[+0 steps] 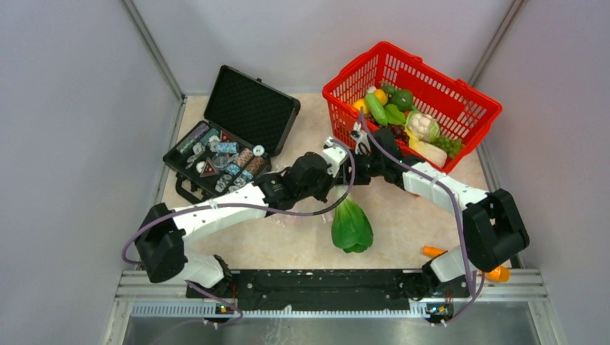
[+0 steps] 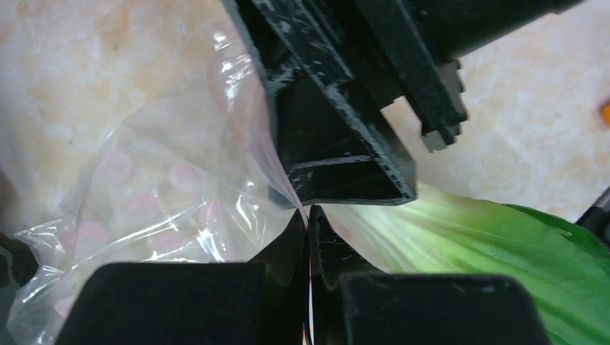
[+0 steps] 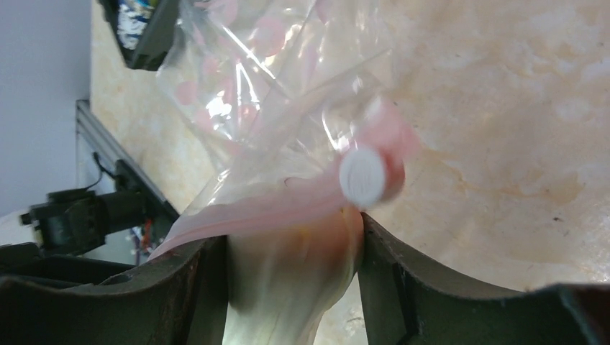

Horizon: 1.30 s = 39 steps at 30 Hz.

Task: Place the food in the zip-top bag and seal the zipper
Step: Place the fake vegetable in the zipper food storage bag.

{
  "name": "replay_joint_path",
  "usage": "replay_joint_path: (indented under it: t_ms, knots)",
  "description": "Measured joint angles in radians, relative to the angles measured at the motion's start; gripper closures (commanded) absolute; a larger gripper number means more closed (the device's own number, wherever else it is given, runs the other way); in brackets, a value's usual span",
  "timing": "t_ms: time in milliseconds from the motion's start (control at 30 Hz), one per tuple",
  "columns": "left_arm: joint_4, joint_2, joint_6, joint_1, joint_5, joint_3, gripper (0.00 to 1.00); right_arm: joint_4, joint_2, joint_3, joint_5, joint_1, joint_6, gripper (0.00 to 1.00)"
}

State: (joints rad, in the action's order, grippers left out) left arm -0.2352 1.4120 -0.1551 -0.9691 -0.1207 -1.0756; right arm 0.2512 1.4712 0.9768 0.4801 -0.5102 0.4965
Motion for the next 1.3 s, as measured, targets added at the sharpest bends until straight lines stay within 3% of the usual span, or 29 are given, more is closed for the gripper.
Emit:
replay_joint_path:
  t_ms: [233, 467, 567, 667, 1033, 1300]
  knots:
    - [0.066, 0.084, -0.039, -0.002, -0.019, 0.107, 1.0, -0.153, 0.014, -0.232, -0.086, -0.016, -0.006, 0.65]
    - [0.12, 0.183, -0.087, -0.003, -0.017, 0.146, 1.0, -0.36, 0.045, -0.362, -0.07, -0.019, 0.012, 0.38]
    - [0.137, 0.203, -0.095, -0.006, -0.018, 0.146, 1.0, -0.388, 0.042, -0.369, -0.066, -0.02, 0.009, 0.22]
    - [0.143, 0.217, -0.105, -0.011, -0.029, 0.146, 1.0, -0.379, 0.008, -0.375, -0.073, -0.02, 0.001, 0.14]
    - [0.17, 0.218, -0.127, -0.015, -0.056, 0.146, 1.0, -0.176, -0.254, -0.395, -0.151, -0.023, -0.023, 0.11]
    - [0.168, 0.218, -0.139, -0.016, -0.063, 0.147, 1.0, -0.158, -0.448, -0.593, -0.185, -0.117, 0.087, 0.11]
